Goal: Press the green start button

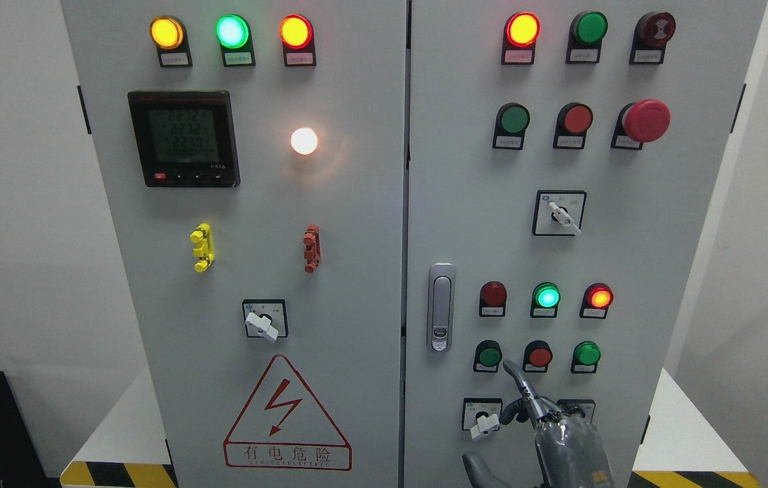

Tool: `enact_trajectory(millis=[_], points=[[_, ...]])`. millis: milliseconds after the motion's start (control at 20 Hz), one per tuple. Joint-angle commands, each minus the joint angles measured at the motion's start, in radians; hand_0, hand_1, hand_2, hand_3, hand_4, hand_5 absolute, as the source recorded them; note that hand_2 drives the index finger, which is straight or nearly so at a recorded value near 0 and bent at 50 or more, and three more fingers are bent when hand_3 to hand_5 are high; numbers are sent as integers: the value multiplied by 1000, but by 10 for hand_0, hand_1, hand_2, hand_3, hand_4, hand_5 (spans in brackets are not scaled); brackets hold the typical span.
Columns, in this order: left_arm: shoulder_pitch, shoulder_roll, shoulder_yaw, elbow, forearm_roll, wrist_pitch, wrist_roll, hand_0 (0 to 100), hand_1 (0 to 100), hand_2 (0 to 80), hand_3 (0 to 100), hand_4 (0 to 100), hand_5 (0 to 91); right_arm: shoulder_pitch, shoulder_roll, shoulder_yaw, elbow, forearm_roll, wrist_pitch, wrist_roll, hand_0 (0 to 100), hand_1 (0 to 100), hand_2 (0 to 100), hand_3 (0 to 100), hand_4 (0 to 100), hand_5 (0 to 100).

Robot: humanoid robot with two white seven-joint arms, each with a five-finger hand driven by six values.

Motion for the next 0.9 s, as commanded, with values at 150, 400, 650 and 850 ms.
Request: enact_trajectory(millis=[150, 400, 650, 850], points=[[0, 0, 0, 0, 0, 0, 0, 120, 556, 0, 0, 0, 0, -22, 1, -6, 67, 18, 1, -1, 97, 155, 0, 612, 647, 746], [0, 0, 0, 0, 0, 0, 0, 120, 556, 0, 0, 0, 0, -42, 2, -7, 88, 20, 7, -1, 100, 155, 0, 613, 644, 745], [1, 0, 0, 0, 0, 0, 0, 120, 556, 0, 0, 0, 0, -60, 1, -9, 114, 20, 14, -1, 102, 154, 0, 614, 644, 744], [0, 0, 0, 0, 0, 0, 0, 120, 556, 0, 0, 0, 0, -83, 2, -9, 147, 20, 14, -1, 104, 153, 0, 615, 645, 744]])
